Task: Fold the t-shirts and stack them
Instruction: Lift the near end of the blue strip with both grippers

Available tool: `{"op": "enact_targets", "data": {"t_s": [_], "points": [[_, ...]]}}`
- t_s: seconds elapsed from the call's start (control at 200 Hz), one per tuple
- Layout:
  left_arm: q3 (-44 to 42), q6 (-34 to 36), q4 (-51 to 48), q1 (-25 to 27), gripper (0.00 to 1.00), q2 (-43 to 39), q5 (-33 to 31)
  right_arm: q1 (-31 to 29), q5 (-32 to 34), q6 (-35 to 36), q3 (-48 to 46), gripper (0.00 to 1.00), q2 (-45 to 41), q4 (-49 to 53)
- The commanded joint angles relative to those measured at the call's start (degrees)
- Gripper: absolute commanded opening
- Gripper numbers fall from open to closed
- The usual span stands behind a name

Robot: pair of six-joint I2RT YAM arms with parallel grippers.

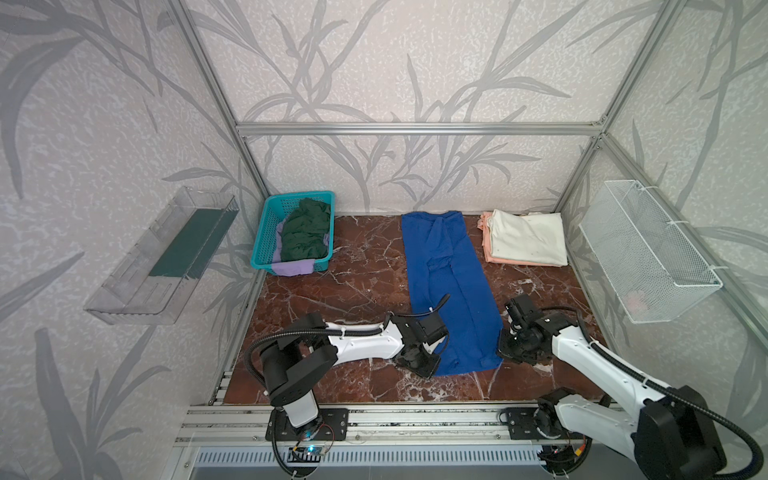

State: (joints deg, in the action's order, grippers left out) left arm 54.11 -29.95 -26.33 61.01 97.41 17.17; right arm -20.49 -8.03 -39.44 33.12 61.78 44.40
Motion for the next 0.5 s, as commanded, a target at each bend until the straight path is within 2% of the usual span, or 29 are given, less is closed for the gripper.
{"op": "enact_targets", "data": {"t_s": [0.0,0.17,0.32,0.495], "points": [[-0.19,-0.66,-1.24,-0.14,0.00,0.30,0.15,-0.27,-0.79,-0.48,-0.52,0.00,-2.30,2.06],[0.62,-0.37,-4.90,-0.04,0.00,-3.66,-5.53,-1.22,0.28,-0.65,0.43,0.00,-4.40,4.90],[0.12,-0.94,-6.45,-0.07,0.00,-7.66,-7.82,-7.56,6.69,-3.14,4.81,0.00,-6.81,11.62],[-0.05,-2.38,-7.12,-0.07,0.00,-11.40,-8.07,-12.15,6.80,-5.98,7.70,0.00,-8.42,14.29]]}}
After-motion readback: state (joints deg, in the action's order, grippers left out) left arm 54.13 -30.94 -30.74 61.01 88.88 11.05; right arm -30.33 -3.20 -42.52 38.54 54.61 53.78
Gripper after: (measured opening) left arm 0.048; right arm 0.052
